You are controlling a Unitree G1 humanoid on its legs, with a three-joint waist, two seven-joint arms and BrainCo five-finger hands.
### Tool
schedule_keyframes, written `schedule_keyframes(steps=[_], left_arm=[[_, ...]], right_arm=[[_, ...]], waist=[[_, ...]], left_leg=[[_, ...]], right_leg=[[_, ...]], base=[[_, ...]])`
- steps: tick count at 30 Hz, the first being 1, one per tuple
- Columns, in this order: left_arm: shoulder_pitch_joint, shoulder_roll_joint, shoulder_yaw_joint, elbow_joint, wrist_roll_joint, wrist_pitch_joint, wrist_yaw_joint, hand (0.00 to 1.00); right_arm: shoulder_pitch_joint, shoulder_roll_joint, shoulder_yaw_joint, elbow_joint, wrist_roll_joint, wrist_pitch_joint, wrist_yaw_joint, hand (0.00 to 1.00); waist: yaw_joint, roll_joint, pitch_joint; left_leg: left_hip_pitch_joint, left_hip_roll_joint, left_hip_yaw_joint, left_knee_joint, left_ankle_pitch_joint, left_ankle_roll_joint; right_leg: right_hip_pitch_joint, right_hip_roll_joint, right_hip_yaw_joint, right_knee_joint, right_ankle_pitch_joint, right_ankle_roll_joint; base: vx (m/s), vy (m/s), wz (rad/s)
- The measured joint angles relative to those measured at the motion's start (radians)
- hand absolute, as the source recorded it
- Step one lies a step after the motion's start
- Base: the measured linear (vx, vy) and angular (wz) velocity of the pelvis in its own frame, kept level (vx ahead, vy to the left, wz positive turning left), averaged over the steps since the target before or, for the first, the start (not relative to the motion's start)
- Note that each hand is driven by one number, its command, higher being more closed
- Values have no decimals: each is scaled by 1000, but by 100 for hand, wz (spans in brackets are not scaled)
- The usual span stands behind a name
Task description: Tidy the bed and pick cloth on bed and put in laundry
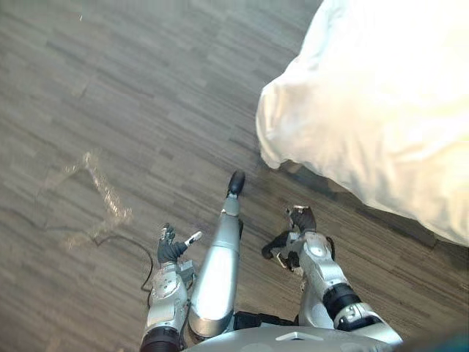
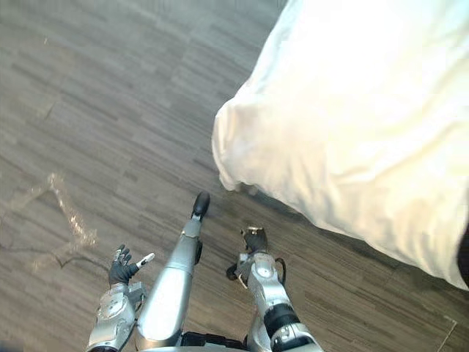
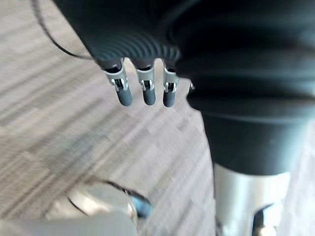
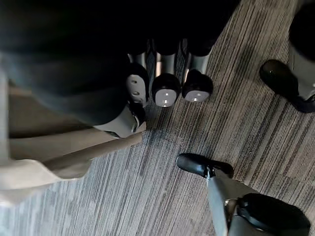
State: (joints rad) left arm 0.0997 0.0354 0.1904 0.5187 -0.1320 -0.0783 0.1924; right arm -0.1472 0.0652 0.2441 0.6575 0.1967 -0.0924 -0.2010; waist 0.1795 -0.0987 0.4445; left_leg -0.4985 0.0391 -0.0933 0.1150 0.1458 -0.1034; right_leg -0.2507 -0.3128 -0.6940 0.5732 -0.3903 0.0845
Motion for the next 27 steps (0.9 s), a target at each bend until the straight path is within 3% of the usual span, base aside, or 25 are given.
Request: schedule_keyframes(steps=[2, 4, 9, 15, 19, 20, 23, 24, 27], left_arm=[[-1, 22, -35, 43, 19, 9, -11, 0], [-8, 29, -65, 104, 43, 13, -20, 0], [-43, 38, -74, 233, 75, 26, -20, 0], [-43, 66, -61, 294, 86, 27, -20, 0], [-37, 70, -52, 332, 86, 32, -20, 0], [-35, 66, -52, 333, 85, 32, -20, 0], [-37, 46, -52, 327, 74, 31, -19, 0], [-41, 39, -52, 312, 60, 23, -19, 0], [-41, 26, -53, 256, 32, 15, -21, 0]], right_arm=[[46, -10, 79, -56, -28, 2, 53, 100], [63, -20, 146, -104, -36, 4, 99, 100], [-6, -35, 303, -234, 25, -3, 220, 100], [-92, -34, 306, -330, 184, -18, 283, 100], [-116, -33, 237, -329, 258, -26, 280, 100], [-144, -36, 205, -329, 268, -27, 269, 100], [-234, -5, 101, -353, 305, -43, 221, 100], [-274, 22, 15, -408, 341, -73, 179, 100], [-293, 1, -97, -486, 382, -123, 124, 100]], waist=[[-4, -21, -64], [-4, -26, -133], [-7, -25, -195], [-11, -19, -235], [-17, 16, -242], [-24, 40, -227], [-17, 74, -198], [-30, 99, -154], [-37, 119, -109]], left_leg=[[68, 2, 3, -49, 7, -2], [110, 12, 2, -93, 15, -3], [201, 17, -8, -153, 29, -1], [249, 17, 5, -158, 30, 0], [271, 41, 39, -184, 31, 2], [265, 53, 63, -184, 31, 3], [223, 77, 173, -175, 32, 4], [194, 69, 214, -143, 31, 7], [140, 62, 240, -107, 28, 13]], right_leg=[[58, 14, -1, -47, 12, 12], [106, 45, -8, -121, 37, 22], [223, 101, -12, -278, 101, 45], [302, 138, 3, -417, 172, 54], [285, 154, 55, -436, 190, 49], [252, 152, 87, -412, 188, 42], [87, 114, 201, -248, 159, 17], [-1, 74, 251, -143, 127, 10], [-97, 38, 278, -35, 89, 1]], base=[[43, -50, -5], [64, -41, -3], [47, -5, 2], [-5, 14, -7], [-75, 21, -43], [-146, 40, -85], [-197, 32, -104], [-219, -8, -78], [-170, -44, -22]])
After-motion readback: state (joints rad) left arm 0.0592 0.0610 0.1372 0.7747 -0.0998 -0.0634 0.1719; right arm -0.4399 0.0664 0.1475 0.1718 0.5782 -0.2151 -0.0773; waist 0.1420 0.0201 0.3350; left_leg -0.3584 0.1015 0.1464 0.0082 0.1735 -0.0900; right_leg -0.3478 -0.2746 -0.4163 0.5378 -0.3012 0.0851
